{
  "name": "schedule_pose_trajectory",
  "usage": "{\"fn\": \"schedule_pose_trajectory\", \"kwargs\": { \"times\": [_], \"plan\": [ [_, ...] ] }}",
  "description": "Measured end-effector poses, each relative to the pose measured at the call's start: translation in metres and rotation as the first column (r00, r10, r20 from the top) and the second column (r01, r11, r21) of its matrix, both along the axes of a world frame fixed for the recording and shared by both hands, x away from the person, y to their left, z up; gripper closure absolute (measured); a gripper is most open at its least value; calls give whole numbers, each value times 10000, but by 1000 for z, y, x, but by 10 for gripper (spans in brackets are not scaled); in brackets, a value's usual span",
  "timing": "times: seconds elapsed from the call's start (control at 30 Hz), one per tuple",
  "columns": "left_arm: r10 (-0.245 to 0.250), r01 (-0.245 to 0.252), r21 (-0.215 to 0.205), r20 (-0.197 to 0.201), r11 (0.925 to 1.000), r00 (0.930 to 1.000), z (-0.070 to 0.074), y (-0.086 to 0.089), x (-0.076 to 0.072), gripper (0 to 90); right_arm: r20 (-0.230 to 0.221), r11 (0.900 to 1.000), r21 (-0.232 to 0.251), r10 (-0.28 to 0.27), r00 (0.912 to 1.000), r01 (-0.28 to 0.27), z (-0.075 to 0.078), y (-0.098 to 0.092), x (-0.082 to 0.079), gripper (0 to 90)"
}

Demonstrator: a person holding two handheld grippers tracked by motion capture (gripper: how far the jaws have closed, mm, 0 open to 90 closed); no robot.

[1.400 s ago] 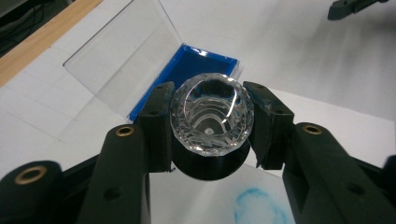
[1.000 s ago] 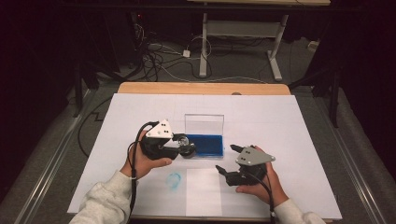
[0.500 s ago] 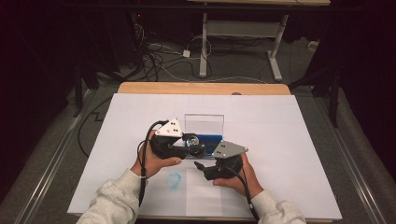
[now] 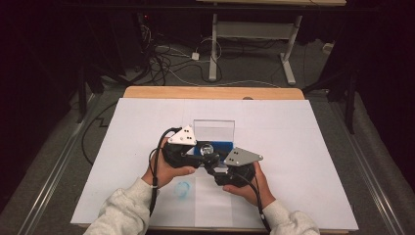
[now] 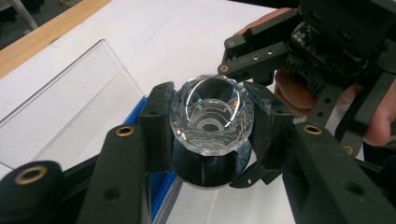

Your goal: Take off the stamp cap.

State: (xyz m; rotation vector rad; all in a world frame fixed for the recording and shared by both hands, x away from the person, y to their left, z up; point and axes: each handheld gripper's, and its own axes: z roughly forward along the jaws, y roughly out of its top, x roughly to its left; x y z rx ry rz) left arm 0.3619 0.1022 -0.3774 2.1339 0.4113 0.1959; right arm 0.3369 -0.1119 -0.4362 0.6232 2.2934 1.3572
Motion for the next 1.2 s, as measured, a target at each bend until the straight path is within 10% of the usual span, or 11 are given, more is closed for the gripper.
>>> {"fn": "schedule_pose_trajectory", "kwargs": {
  "times": [1.2],
  "plan": [
    [-324, 324, 12, 38, 9995, 9995, -1, -6, -5, 549, -301, 9982, -450, 383, 9988, -396, -3, 2, -1, 387]
  ]
}}
